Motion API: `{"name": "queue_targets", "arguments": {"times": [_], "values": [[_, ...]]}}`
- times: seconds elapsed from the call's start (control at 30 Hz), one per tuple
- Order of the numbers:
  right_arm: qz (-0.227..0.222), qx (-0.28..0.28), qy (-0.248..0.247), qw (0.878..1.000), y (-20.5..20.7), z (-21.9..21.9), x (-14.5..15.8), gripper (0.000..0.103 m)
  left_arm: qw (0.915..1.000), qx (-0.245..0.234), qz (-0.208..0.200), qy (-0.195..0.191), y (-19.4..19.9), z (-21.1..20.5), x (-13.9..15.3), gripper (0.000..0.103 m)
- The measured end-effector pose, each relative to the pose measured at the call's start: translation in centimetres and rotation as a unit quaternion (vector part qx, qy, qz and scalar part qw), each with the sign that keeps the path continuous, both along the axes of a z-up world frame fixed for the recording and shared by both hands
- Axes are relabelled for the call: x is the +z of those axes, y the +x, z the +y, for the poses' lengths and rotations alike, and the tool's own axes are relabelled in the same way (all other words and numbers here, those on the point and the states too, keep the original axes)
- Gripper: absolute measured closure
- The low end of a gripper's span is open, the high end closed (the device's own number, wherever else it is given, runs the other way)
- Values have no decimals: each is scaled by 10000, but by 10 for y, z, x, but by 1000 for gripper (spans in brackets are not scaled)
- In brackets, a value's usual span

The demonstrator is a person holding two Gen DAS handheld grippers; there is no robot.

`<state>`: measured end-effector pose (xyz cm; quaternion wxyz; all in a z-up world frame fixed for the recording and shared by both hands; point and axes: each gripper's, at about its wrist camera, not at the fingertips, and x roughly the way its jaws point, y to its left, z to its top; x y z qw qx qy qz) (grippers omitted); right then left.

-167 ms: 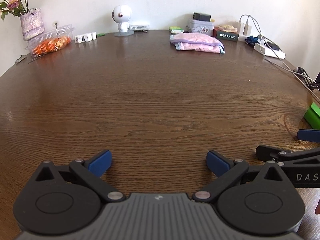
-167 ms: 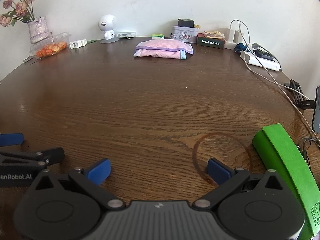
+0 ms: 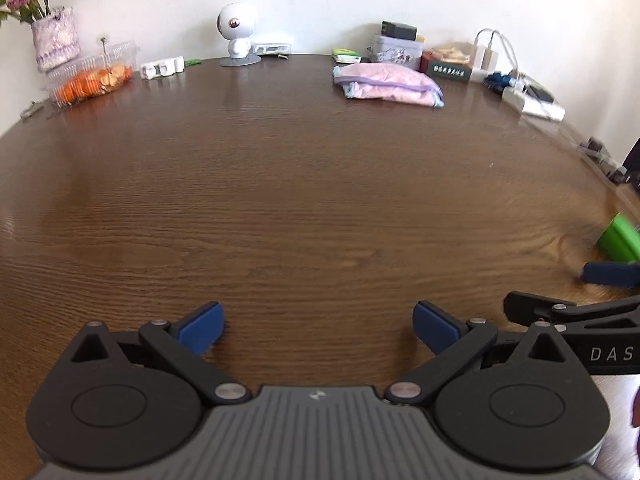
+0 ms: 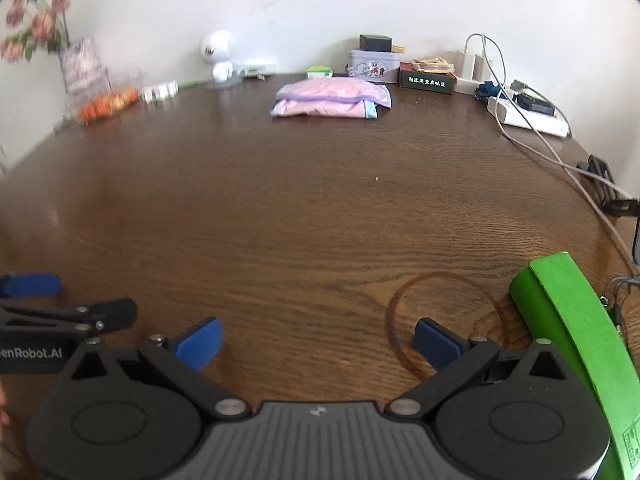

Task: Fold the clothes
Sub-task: 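Move both grippers toward the folded pink garment on the table, then grasp the garment edge with the right gripper and lift it up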

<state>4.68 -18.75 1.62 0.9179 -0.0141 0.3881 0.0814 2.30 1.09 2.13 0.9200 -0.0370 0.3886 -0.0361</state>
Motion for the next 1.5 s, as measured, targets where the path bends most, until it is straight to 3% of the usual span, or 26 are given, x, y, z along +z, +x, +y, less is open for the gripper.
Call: {"name": "queue_targets", "arguments": {"times": [0.1,0.23,0.33,0.43,0.5,0.57,0.63,0.77,0.87,0.93,0.97,1.0,1.03,1.1,1.23,1.37,1.43,1.5], "values": [[-145,-91,690,9975,24,-14,19,0,9979,66,-406,-510,13,14,26,1],[-337,-212,1605,9862,57,-32,44,0,9883,24,-979,-1170,54,33,68,1],[-346,-371,2179,9747,123,-62,68,0,9822,-121,-812,-1691,141,34,91,1],[-9,-464,2563,9655,198,-73,66,1,9786,53,-383,-2023,219,31,85,1],[332,-534,2861,9561,245,-80,52,9,9800,103,-237,-1975,258,21,70,2],[660,-791,3140,9438,279,-86,35,22,9770,297,40,-2111,286,16,52,7],[882,-820,3322,9355,308,-91,23,23,9691,404,326,-2413,311,13,31,9],[1325,-1021,3309,9287,344,-88,5,29,9658,544,629,-2455,341,8,5,19],[1493,-1004,3516,9187,358,-84,-7,47,9551,453,876,-2794,355,6,-10,38],[1473,-967,3395,9240,366,-78,-8,60,9510,450,994,-2892,364,2,-17,51],[1456,-928,3279,9288,370,-73,-8,74,9498,482,1024,-2917,368,1,-20,67],[1430,-896,3155,9338,373,-69,-9,82,9479,482,1043,-2970,372,0,-23,91],[1399,-862,3030,9387,376,-67,-9,91,9454,486,1050,-3047,375,1,-25,99],[1241,-698,2753,9508,378,-60,-4,94,9415,467,986,-3188,376,1,-24,103],[686,-447,2711,9591,365,-65,26,99,9513,209,581,-3019,366,-6,1,103],[261,-67,2597,9653,351,-65,71,100,9524,-242,66,-3039,336,-15,45,101],[13,53,2713,9625,337,-62,98,100,9533,-759,-199,-2916,308,-26,68,85],[-216,117,2888,9571,318,-61,125,100,9577,-1142,-664,-2557,271,-43,86,25]]}}
